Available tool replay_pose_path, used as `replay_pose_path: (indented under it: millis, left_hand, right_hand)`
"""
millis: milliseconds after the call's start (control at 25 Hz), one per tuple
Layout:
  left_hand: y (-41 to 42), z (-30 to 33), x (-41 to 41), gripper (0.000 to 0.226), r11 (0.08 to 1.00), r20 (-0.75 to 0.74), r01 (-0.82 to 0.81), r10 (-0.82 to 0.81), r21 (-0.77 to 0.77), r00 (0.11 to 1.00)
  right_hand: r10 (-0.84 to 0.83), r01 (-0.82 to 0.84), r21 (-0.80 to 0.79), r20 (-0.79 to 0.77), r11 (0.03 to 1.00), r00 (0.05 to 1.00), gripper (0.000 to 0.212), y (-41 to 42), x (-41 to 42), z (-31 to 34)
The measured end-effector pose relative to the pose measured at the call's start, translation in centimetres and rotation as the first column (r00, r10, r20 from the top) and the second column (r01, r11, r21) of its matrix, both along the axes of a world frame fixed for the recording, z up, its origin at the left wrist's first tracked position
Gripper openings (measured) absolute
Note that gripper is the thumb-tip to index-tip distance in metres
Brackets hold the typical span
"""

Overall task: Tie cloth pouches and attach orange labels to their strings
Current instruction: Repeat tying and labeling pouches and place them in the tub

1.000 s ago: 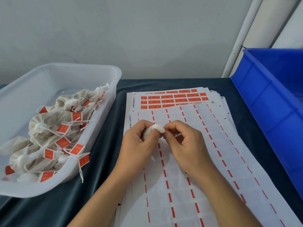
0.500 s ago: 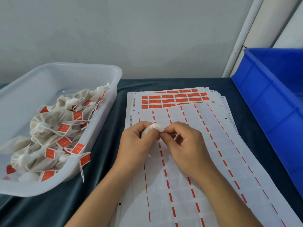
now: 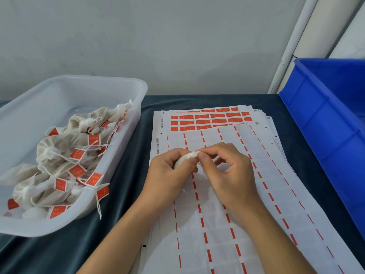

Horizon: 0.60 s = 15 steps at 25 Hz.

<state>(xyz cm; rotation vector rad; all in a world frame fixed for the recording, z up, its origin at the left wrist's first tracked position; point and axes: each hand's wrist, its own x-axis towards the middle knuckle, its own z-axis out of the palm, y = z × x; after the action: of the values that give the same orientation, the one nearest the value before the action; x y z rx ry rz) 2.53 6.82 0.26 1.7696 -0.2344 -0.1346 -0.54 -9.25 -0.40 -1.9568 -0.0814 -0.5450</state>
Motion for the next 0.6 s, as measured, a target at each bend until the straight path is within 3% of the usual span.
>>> replay_pose_path:
  millis: [200, 400, 600]
  left_hand:
    - [0.07, -0.05, 0.11, 0.022, 0.990, -0.028, 0.033, -0.038, -0.135, 0.999]
    - [0.34, 0.00, 0.17, 0.019, 0.986, -0.040, 0.061, -0.068, -0.153, 0.997]
    - [0.20, 0.18, 0.11, 0.027, 0.986, -0.042, 0.044, -0.051, -0.162, 0.998]
  right_hand:
    - [0.063, -0.062, 0.113, -0.012, 0.992, 0.998, 0.012, 0.16, 0.09, 0.24]
    - [0.075, -0.073, 0.166, -0.003, 0.983, 0.997, 0.010, 0.31, -0.08, 0.37]
    - [0.028, -0.022, -0.039, 0.154, 0.999, 0.988, 0.005, 0.30, -0.09, 0.29]
